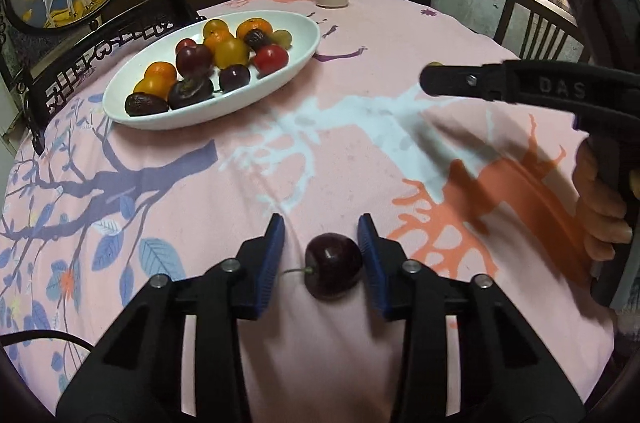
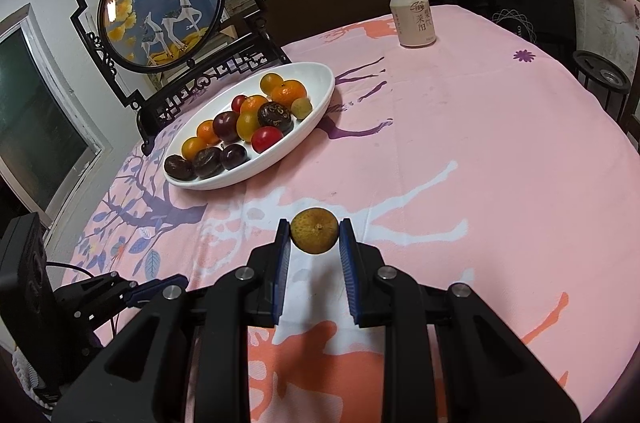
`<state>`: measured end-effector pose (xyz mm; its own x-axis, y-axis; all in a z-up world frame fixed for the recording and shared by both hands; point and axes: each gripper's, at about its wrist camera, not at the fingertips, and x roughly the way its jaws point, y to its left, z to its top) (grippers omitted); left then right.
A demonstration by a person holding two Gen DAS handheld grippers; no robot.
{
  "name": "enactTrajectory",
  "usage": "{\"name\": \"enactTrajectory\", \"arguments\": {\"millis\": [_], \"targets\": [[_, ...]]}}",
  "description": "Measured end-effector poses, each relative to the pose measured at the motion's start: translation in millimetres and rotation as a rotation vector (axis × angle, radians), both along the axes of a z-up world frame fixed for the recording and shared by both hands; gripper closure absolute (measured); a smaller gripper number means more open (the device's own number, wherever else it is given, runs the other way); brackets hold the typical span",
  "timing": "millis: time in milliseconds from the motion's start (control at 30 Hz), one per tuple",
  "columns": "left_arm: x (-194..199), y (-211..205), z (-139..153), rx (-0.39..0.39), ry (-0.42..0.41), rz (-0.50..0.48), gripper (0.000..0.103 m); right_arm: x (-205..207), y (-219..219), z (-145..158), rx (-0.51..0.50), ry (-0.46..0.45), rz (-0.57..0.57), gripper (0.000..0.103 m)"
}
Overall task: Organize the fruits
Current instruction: 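Grasp a dark red cherry with the left gripper while the right grasps a yellow-green fruit, then carry cherry and yellow-green fruit onto the white plate and open both grippers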
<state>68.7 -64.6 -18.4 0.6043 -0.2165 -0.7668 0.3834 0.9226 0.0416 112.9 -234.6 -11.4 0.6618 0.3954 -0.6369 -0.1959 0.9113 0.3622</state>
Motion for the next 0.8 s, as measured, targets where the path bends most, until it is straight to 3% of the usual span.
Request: {"name": "enactTrajectory", "arguments": {"millis": [133,467,633,800], "targets": [[-8.5,-4.2,-3.5,0.029,0.011,-0.029,0.070,0.3,0.2,-1.0,-0.002,0.003,0.002,0.078],[-17.4,3.6,8.2,-0.020,-0.035,-0.027,0.074,0.6,0.9,-2.0,-0.003,0.005,0.005,0.078],[-0.3,23.4,32.3,-0.043,-0.095,0.038,0.074,-0.2,3.9,1.8,0.010,-0.012,0.021,0.078],[43.3,59.7,69.4,-0.079,-0.145,0.143,0.074,16.7,20.7,23.1,-0.008,-0.042,0.067,0.078]]}}
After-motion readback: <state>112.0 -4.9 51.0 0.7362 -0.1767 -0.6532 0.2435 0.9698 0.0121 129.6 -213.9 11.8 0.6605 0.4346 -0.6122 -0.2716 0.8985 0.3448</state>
